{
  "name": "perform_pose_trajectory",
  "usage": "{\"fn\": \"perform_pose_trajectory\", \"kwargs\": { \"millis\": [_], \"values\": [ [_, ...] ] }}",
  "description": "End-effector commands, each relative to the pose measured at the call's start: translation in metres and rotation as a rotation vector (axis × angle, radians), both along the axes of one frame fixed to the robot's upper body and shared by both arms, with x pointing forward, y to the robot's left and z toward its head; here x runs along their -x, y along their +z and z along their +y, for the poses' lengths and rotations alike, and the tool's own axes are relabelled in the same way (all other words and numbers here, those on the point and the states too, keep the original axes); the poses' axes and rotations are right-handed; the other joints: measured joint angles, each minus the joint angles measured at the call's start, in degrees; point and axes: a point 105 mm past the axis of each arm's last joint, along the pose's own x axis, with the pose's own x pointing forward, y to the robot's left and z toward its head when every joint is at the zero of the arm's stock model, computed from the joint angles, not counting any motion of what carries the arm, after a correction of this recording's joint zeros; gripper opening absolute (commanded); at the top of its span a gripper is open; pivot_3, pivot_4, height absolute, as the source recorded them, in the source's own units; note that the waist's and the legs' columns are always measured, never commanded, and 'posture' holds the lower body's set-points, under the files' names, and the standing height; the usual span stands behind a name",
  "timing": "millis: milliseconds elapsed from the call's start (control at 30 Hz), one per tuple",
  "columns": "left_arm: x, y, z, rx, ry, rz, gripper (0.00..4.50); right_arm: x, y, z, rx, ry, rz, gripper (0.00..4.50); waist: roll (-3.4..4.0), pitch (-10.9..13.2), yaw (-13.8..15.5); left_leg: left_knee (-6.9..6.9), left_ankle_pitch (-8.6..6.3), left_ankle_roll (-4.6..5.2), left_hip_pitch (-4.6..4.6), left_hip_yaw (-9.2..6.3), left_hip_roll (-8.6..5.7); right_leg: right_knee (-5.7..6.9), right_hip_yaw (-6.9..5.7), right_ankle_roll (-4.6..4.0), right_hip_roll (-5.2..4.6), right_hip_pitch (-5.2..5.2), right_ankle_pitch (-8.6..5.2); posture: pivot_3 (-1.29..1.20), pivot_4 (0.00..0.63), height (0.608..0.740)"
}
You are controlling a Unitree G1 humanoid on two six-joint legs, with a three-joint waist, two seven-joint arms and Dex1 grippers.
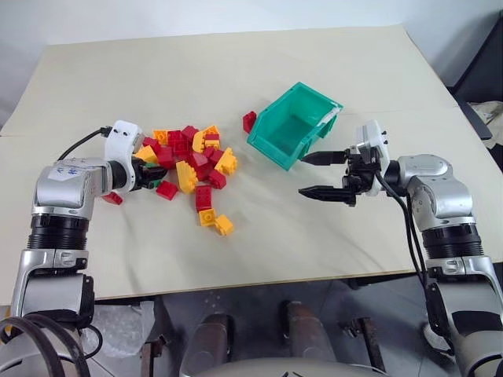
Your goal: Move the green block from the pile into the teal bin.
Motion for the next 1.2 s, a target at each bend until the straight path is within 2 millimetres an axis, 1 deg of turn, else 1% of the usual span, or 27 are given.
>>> {"fn": "perform_pose_trajectory", "kwargs": {
  "millis": [33, 133, 233, 300, 400, 500, 600, 733, 800, 867, 933, 967, 1033, 1067, 1167, 1200],
  "values": [
    [0.002, 0.05, -0.001, 0.058, -0.081, -0.282, 1.52, 0.001, 0.013, -0.011, -0.021, -0.037, -0.052, 4.5, -0.01, 0.0, 0.0, -0.01, 0.0, 0.0, 0.0, 0.0, 0.03, -0.01, 0.0, 0.0, 0.0, 0.0, 0.0, 0.0, 0.15, 0.74],
    [0.008, 0.07, -0.006, 0.089, -0.128, -0.406, 1.52, 0.001, 0.016, -0.015, -0.026, -0.058, -0.059, 4.5, -0.05, 0.0, 0.1, 0.06, 0.0, 0.0, -0.08, -0.02, 0.09, -0.05, -0.02, 0.0, -0.05, -0.03, 0.0, 0.0, 0.15, 0.74],
    [0.018, 0.081, -0.025, 0.152, -0.232, -0.436, 1.52, 0.0, 0.018, -0.021, -0.028, -0.092, -0.069, 4.5, -0.04, 0.0, 0.4, 0.12, -0.01, 0.01, -0.09, -0.02, 0.06, -0.04, -0.02, 0.03, -0.08, 0.0, 0.02, 0.0, 0.15, 0.74],
    [0.022, 0.085, -0.043, 0.18, -0.307, -0.451, 1.52, -0.001, 0.02, -0.025, -0.029, -0.111, -0.075, 4.5, -0.05, 0.0, 1.0, 0.14, -0.01, 0.02, -0.09, -0.02, 0.04, -0.04, -0.02, 0.05, -0.1, 0.01, 0.03, 0.0, 0.15, 0.74],
    [0.028, 0.077, -0.099, 0.22, -0.512, -0.393, 1.52, -0.001, 0.023, -0.034, -0.034, -0.162, -0.091, 4.5, -0.05, 0.0, 1.9, 0.28, -0.03, 0.05, -0.13, -0.06, 0.02, -0.05, -0.05, 0.09, -0.1, 0.07, 0.05, 0.0, 0.15, 0.74],
    [0.03, 0.063, -0.133, 0.211, -0.625, -0.327, 1.52, 0.001, 0.025, -0.039, -0.038, -0.189, -0.097, 4.5, -0.06, 0.0, 2.4, 0.4, -0.04, 0.11, -0.19, 0.0, -0.03, -0.07, 0.01, 0.18, -0.09, 0.08, 0.1, 0.0, 0.15, 0.74],
    [0.028, 0.043, -0.172, 0.189, -0.728, -0.262, 1.52, 0.005, 0.024, -0.046, -0.032, -0.224, -0.102, 4.5, -0.07, 0.0, 2.7, 0.39, -0.04, 0.12, -0.19, 0.02, -0.07, -0.08, 0.02, 0.18, -0.07, 0.07, 0.11, 0.0, 0.15, 0.74],
    [0.024, 0.025, -0.212, 0.2, -0.831, -0.215, 1.52, 0.013, 0.022, -0.052, -0.035, -0.265, -0.104, 4.5, -0.08, 0.0, 2.7, 0.39, -0.04, 0.14, -0.2, 0.19, -0.28, -0.1, 0.02, 0.18, -0.05, 0.08, 0.11, 0.0, 0.15, 0.74],
    [0.02, 0.018, -0.224, 0.192, -0.854, -0.187, 1.52, 0.017, 0.022, -0.054, -0.038, -0.282, -0.103, 4.5, -0.09, 0.1, 2.5, 0.4, -0.04, 0.14, -0.2, 0.29, -0.29, -0.1, 0.02, 0.18, -0.04, 0.08, 0.11, 0.0, 0.15, 0.74],
    [0.017, 0.014, -0.23, 0.188, -0.862, -0.161, 1.52, 0.02, 0.022, -0.055, -0.042, -0.293, -0.102, 4.5, -0.1, 0.1, 2.4, 0.39, -0.04, 0.15, -0.2, 0.35, -0.28, -0.1, 0.03, 0.18, -0.02, 0.07, 0.11, 0.0, 0.15, 0.74],
    [0.013, 0.008, -0.238, 0.192, -0.873, -0.102, 2.24, 0.024, 0.02, -0.057, -0.038, -0.31, -0.1, 4.5, -0.1, 0.1, 2.5, 0.39, -0.04, 0.15, -0.19, 0.37, -0.27, -0.09, 0.04, 0.18, -0.02, 0.06, 0.11, 0.0, 0.15, 0.74],
    [0.012, 0.006, -0.24, 0.193, -0.877, -0.085, 2.51, 0.026, 0.019, -0.058, -0.035, -0.316, -0.1, 4.5, -0.1, 0.1, 2.6, 0.39, -0.04, 0.15, -0.2, 0.38, -0.27, -0.09, 0.03, 0.18, -0.01, 0.06, 0.11, 0.0, 0.15, 0.74],
    [0.007, 0.01, -0.238, 0.163, -0.865, -0.11, 3.1, 0.03, 0.02, -0.06, -0.039, -0.332, -0.097, 4.5, -0.11, 0.1, 2.7, 0.4, -0.04, 0.17, -0.2, 0.39, -0.29, -0.1, 0.03, 0.19, -0.02, 0.07, 0.11, 0.0, 0.15, 0.74],
    [0.007, 0.015, -0.236, 0.163, -0.863, -0.131, 3.39, 0.031, 0.021, -0.061, -0.043, -0.34, -0.096, 4.5, -0.11, 0.1, 2.6, 0.4, -0.05, 0.19, -0.2, 0.39, -0.29, -0.1, 0.03, 0.19, -0.03, 0.07, 0.11, 0.0, 0.15, 0.74],
    [0.007, 0.023, -0.216, 0.075, -0.851, -0.228, 4.31, 0.035, 0.02, -0.065, -0.036, -0.364, -0.09, 4.5, -0.11, 0.1, 2.5, 0.39, -0.06, 0.21, -0.21, 0.31, -0.27, -0.1, 0.06, 0.19, -0.03, 0.05, 0.11, 0.0, 0.15, 0.74],
    [0.009, 0.026, -0.209, 0.077, -0.858, -0.254, 4.46, 0.037, 0.02, -0.067, -0.03, -0.371, -0.087, 4.5, -0.11, 0.1, 2.5, 0.38, -0.06, 0.21, -0.2, 0.27, -0.25, -0.1, 0.09, 0.19, -0.03, 0.04, 0.11, 0.0, 0.15, 0.74]
  ]
}}
